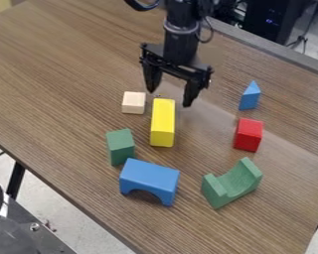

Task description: Move the yellow rectangle next to the red cube

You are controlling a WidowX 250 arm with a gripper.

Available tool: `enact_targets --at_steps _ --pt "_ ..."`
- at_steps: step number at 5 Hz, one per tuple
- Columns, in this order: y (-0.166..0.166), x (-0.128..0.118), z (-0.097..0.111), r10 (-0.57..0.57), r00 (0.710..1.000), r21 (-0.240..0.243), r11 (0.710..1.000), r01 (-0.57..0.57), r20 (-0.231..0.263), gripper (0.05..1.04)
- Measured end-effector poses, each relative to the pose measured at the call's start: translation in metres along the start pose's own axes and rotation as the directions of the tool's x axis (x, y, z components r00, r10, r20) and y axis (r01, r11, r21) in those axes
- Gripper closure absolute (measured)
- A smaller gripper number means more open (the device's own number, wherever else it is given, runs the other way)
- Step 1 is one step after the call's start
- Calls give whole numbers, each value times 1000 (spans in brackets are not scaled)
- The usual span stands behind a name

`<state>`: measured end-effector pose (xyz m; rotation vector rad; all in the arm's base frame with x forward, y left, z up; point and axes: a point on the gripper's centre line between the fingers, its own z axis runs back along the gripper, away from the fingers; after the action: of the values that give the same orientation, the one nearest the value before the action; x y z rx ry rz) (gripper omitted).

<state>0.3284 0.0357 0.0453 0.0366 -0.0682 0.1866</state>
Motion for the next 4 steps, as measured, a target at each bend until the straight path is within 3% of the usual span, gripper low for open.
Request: enact_targets --at_steps 2,3,4 --pt "10 -2 4 180 983 30 984 -178 -46 85" --pt "13 -6 1 326 941 67 945 -321 -87 85" --pt "6 -10 -2 384 916 20 923 -385 -115 85"
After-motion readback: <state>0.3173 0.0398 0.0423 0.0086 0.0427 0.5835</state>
